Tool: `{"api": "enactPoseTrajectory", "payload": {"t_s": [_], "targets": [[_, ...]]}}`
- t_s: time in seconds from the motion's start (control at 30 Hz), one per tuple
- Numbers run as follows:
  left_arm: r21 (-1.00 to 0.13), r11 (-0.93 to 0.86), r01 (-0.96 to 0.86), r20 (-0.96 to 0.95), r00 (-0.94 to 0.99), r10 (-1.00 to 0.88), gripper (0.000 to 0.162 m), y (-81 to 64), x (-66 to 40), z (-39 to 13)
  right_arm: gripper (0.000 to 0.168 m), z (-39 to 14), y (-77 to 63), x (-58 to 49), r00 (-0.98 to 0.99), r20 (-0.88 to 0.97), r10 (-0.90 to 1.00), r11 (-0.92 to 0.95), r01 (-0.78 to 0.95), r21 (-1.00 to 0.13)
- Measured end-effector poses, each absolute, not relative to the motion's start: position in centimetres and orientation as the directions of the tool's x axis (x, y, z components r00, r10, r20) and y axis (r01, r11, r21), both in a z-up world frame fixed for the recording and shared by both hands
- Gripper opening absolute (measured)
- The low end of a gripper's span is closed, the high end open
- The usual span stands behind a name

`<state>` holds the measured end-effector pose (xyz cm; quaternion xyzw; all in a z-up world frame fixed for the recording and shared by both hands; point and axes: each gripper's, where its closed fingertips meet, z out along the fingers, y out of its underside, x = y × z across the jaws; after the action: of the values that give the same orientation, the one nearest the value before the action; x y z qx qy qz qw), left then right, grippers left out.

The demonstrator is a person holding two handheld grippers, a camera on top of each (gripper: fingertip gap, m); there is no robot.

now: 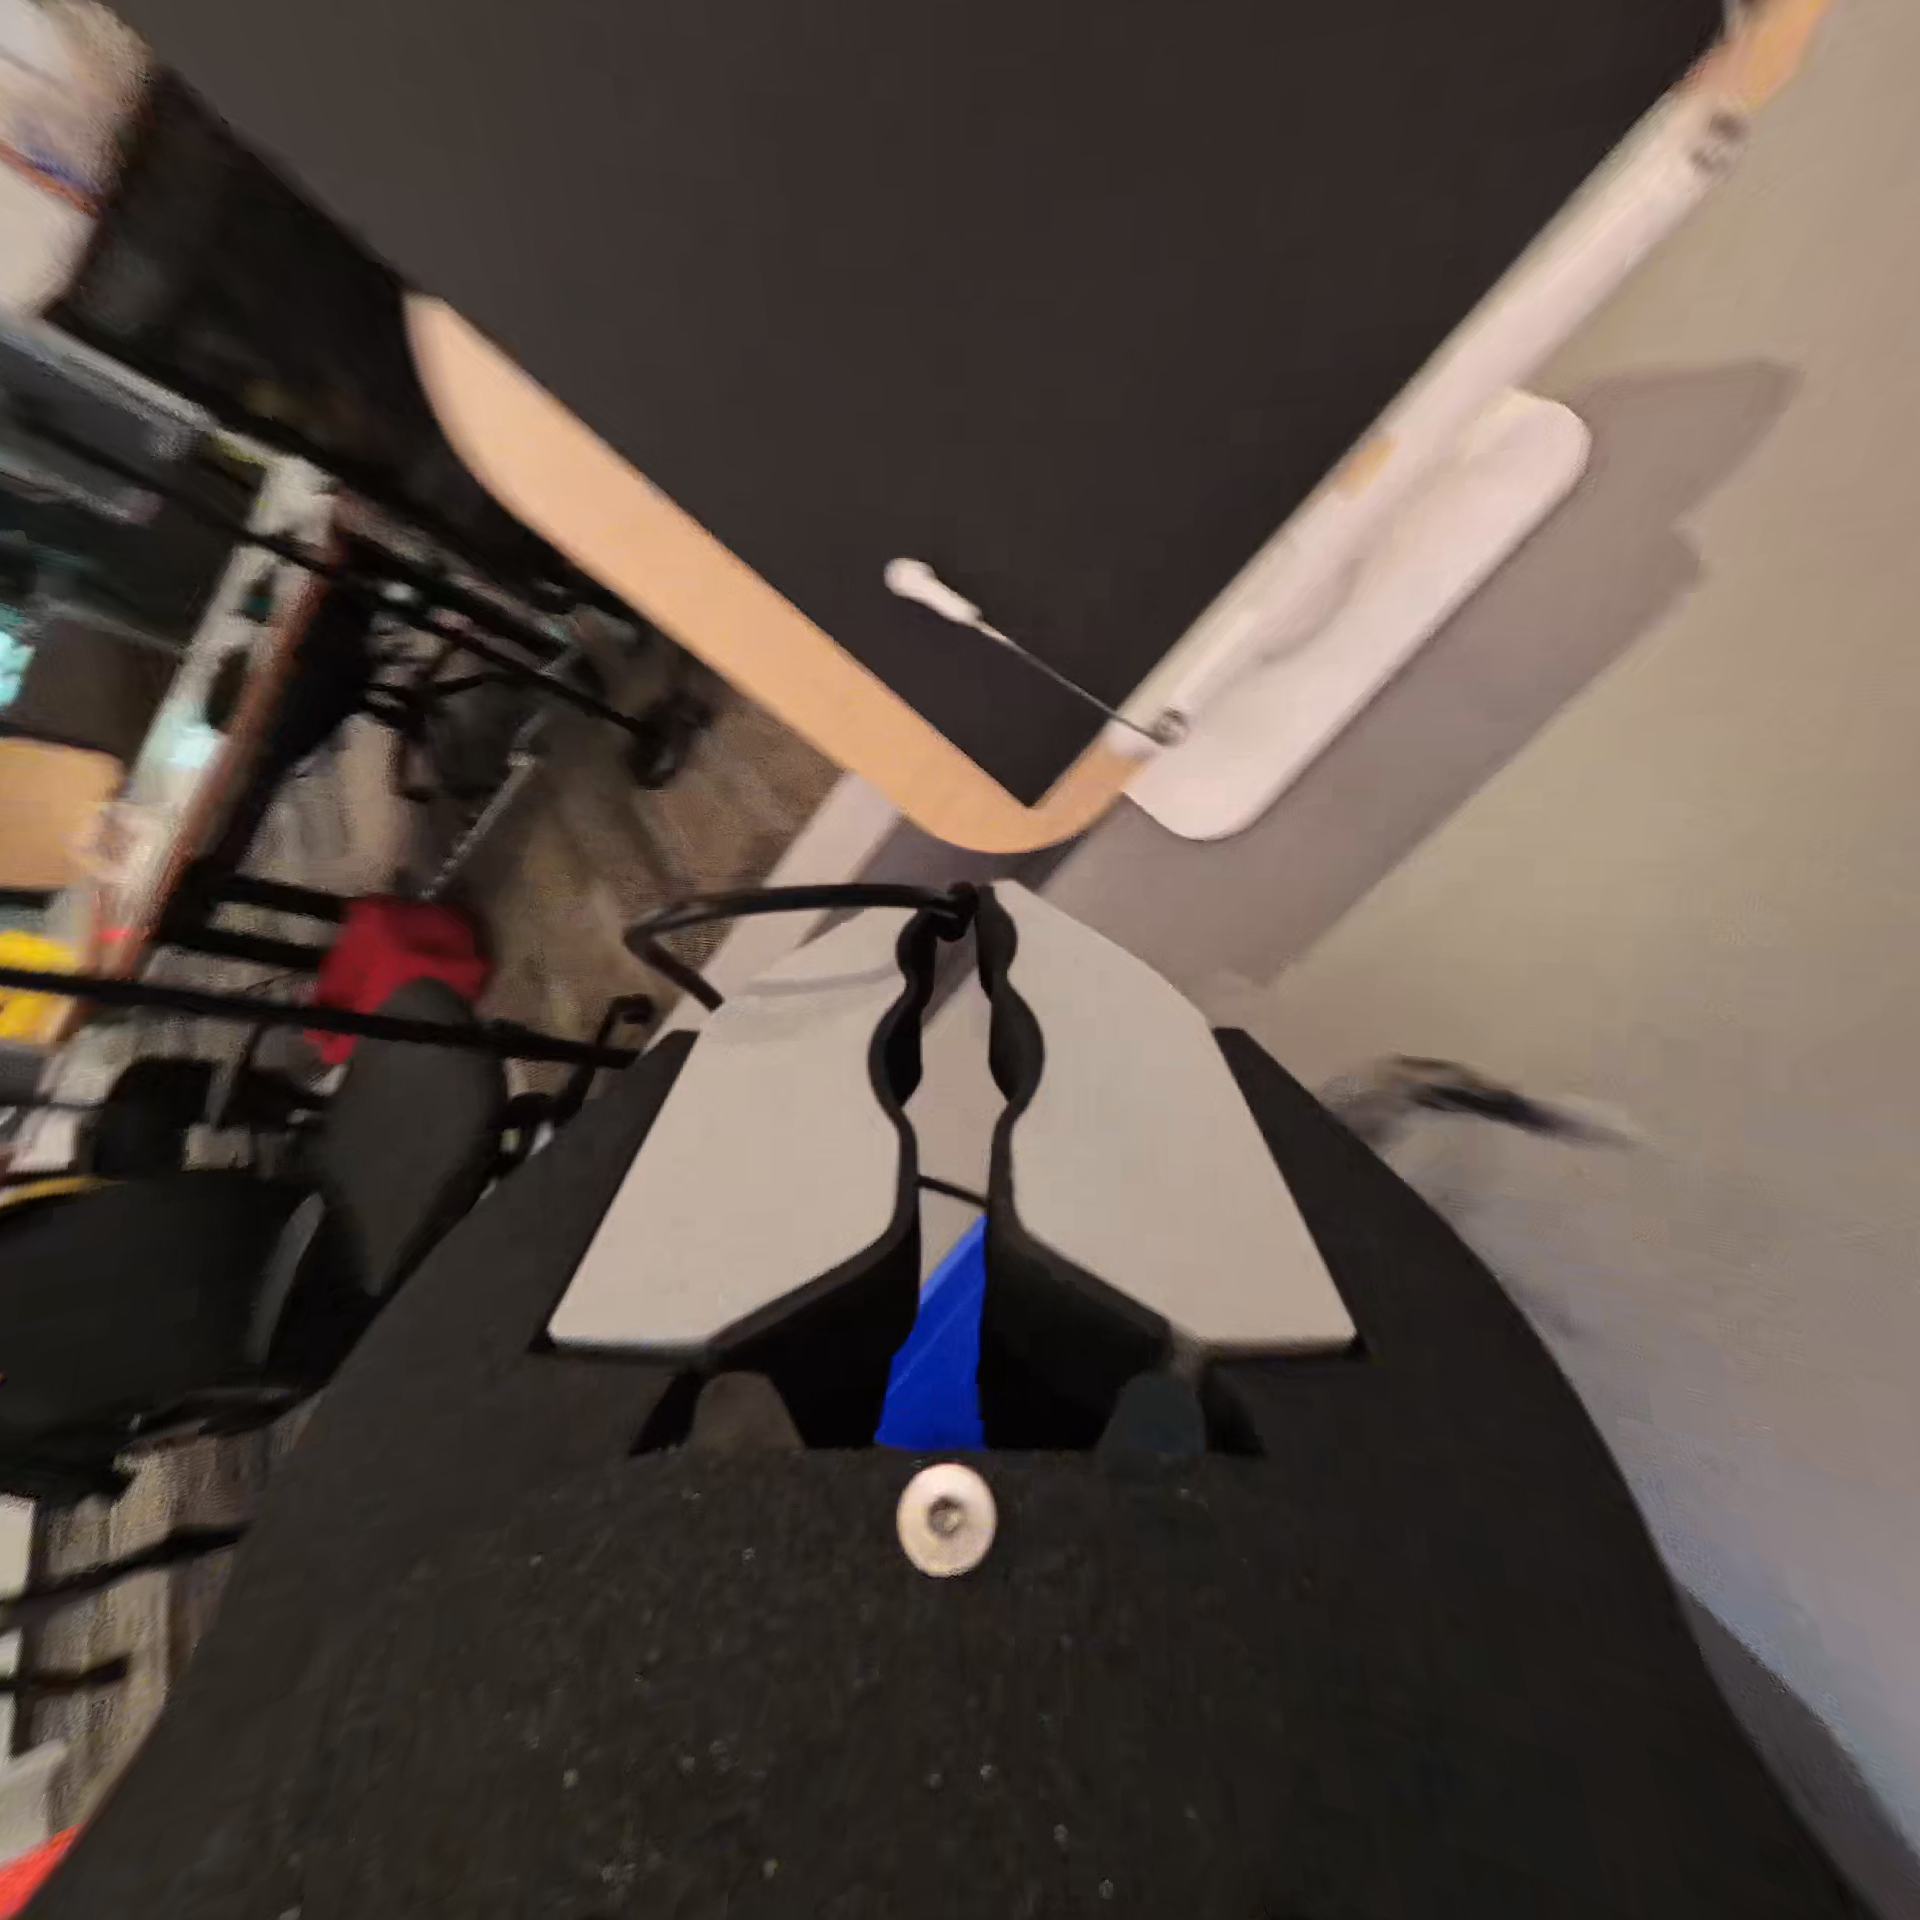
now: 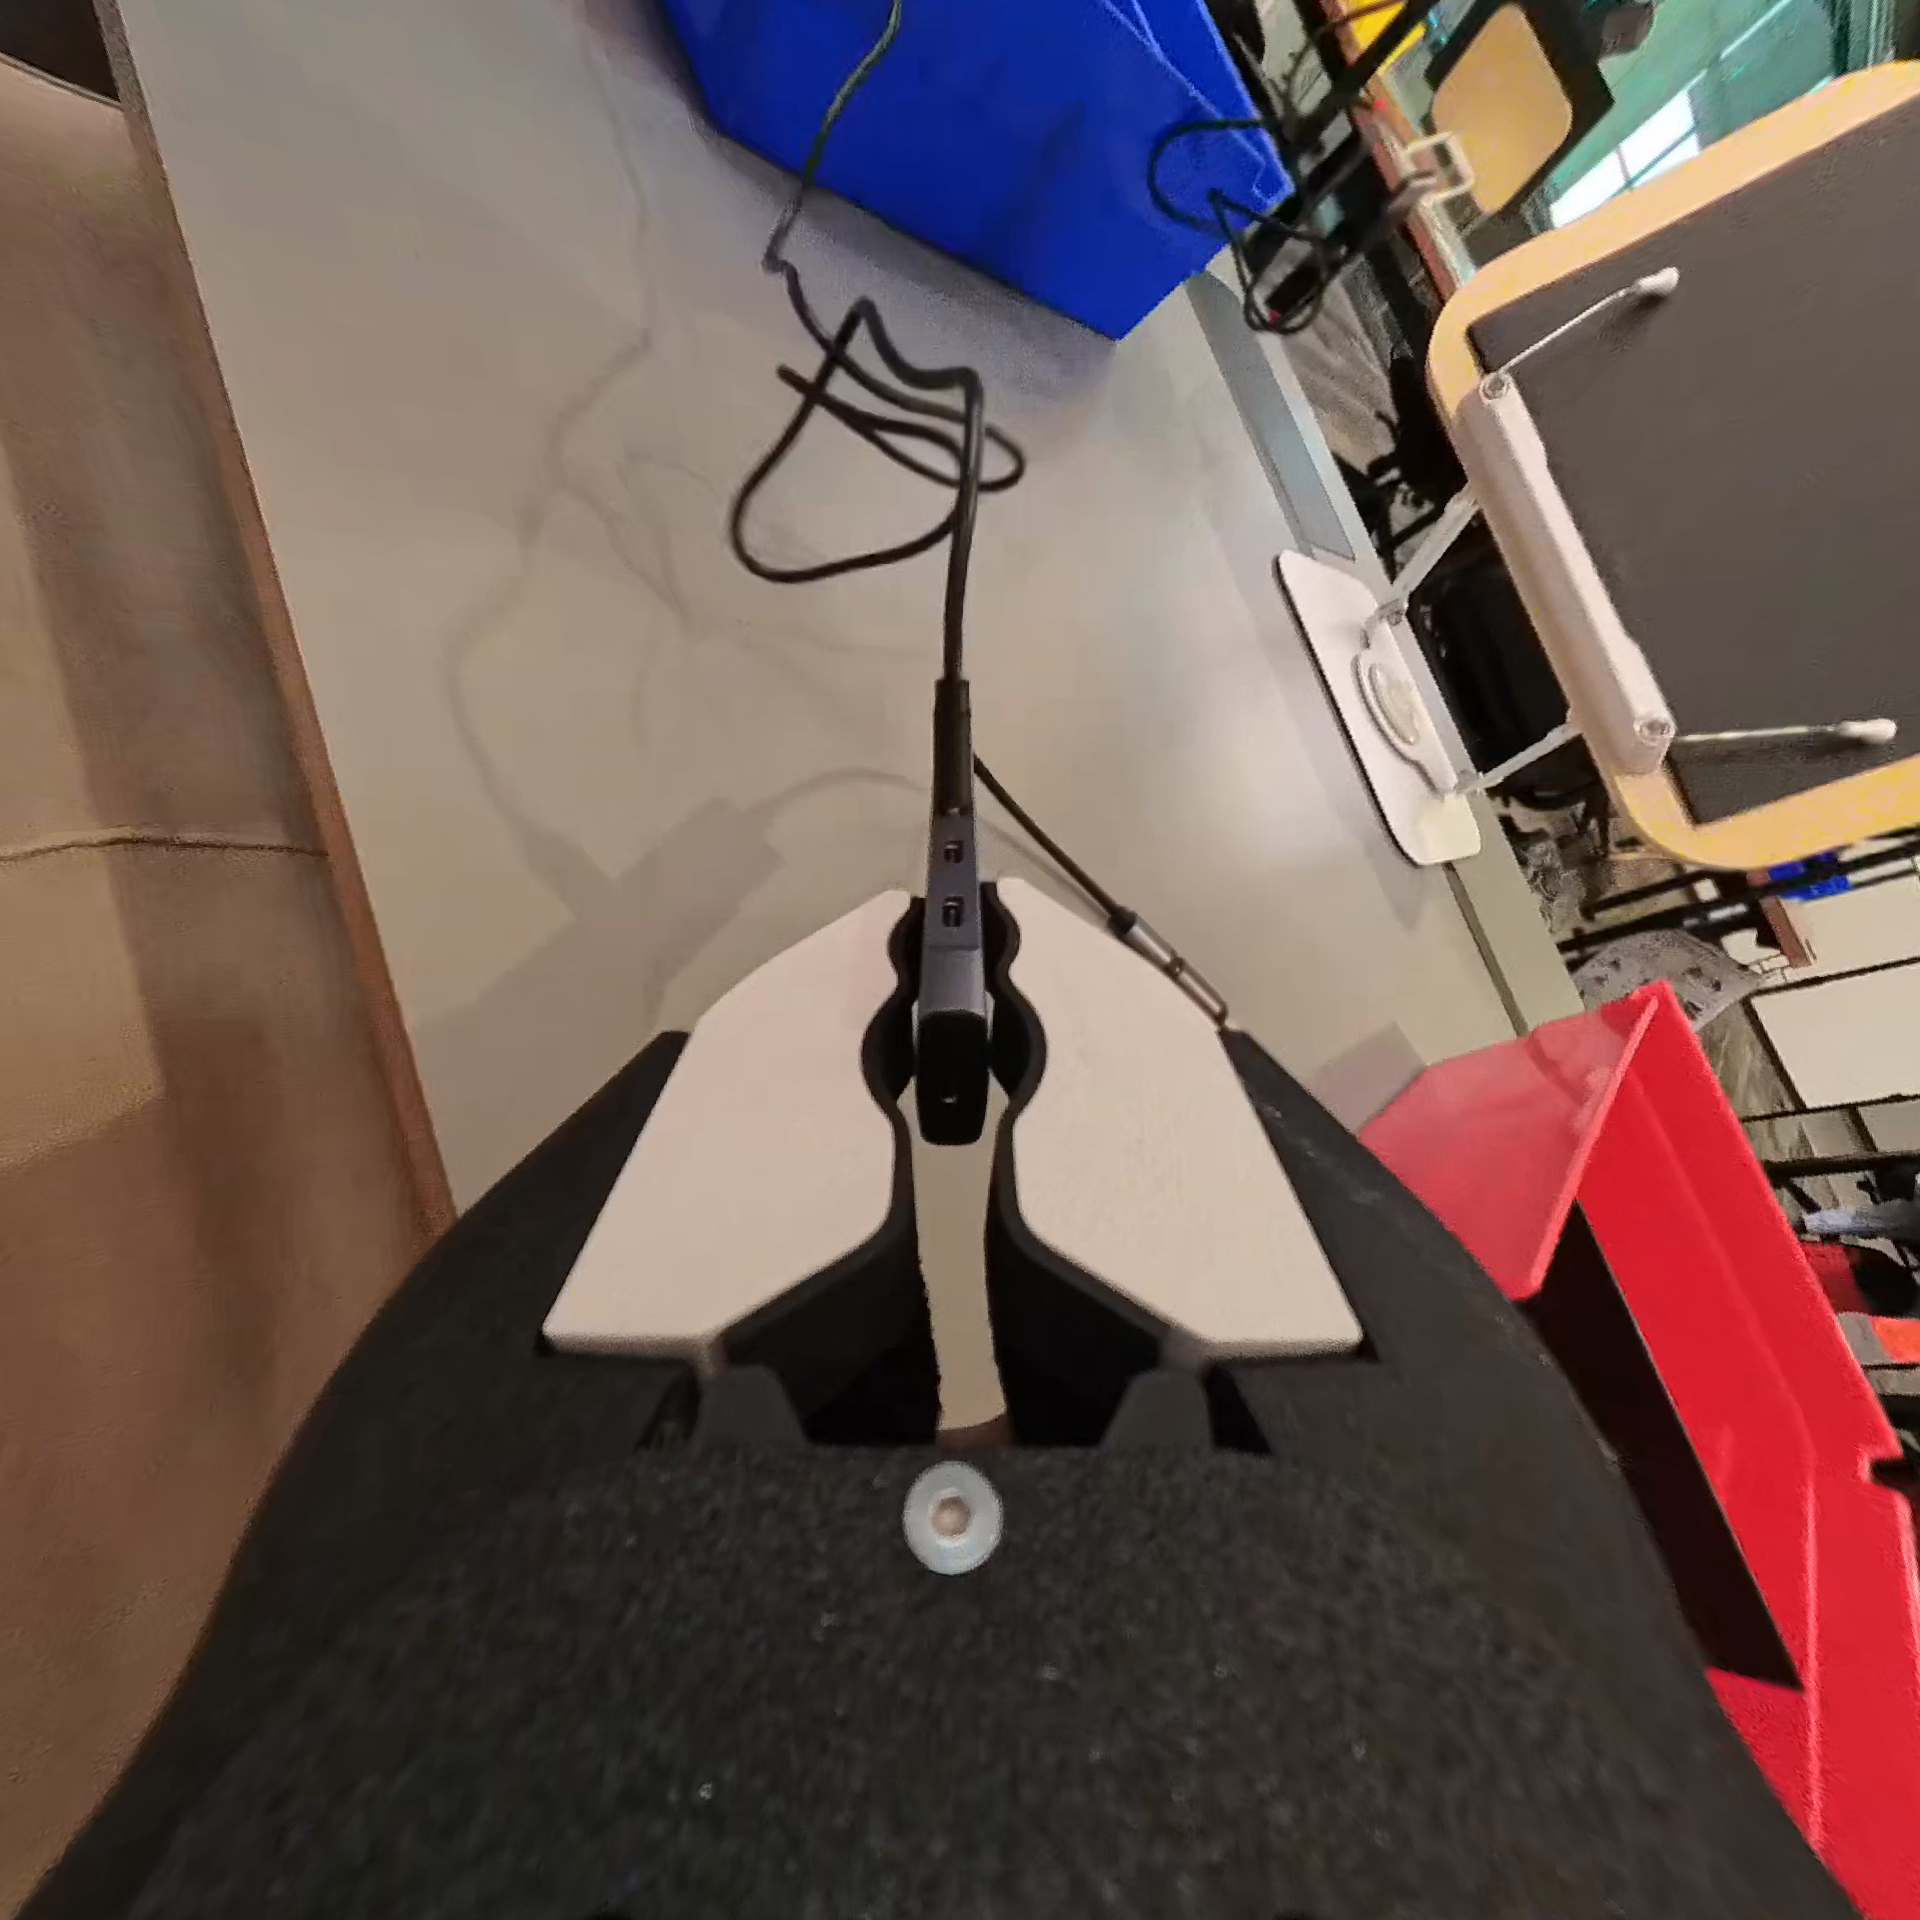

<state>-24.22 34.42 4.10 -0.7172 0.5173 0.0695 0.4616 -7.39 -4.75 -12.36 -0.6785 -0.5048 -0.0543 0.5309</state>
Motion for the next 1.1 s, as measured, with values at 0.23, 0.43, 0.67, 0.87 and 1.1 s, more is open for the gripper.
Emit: {"api": "enactPoseTrajectory", "payload": {"t_s": [0.23, 0.43, 0.67, 0.87, 1.1], "targets": [[-0.417, 0.132, -0.899, -0.294, -0.004, -0.956, 0.007, 23.6, -16.8, -7.2, 0.009, -12.0, -4.7, -6.7, 0.513, 0.604, 0.610, 0.073, 0.723, -0.687], [-0.628, 0.100, -0.772, -0.039, -0.098, -0.994, 0.007, 18.2, -13.0, -2.5, 0.009, -11.5, -4.4, -7.0, 0.519, 0.603, 0.605, 0.089, 0.709, -0.700], [-0.534, 0.109, -0.839, -0.094, -0.069, -0.993, 0.007, 19.7, -13.3, -3.1, 0.009, -12.1, -4.2, -7.7, 0.488, 0.615, 0.619, 0.103, 0.726, -0.680], [-0.380, 0.060, -0.923, 0.006, -0.067, -0.998, 0.031, 18.1, -13.3, -11.4, 0.009, -12.0, -4.2, -7.7, 0.497, 0.612, 0.616, 0.103, 0.719, -0.687], [-0.180, 0.046, -0.983, -0.111, -0.026, -0.993, 0.049, 20.0, -19.9, -10.5, 0.009, -11.7, -4.3, -7.3, 0.521, 0.598, 0.609, 0.098, 0.699, -0.708]]}}
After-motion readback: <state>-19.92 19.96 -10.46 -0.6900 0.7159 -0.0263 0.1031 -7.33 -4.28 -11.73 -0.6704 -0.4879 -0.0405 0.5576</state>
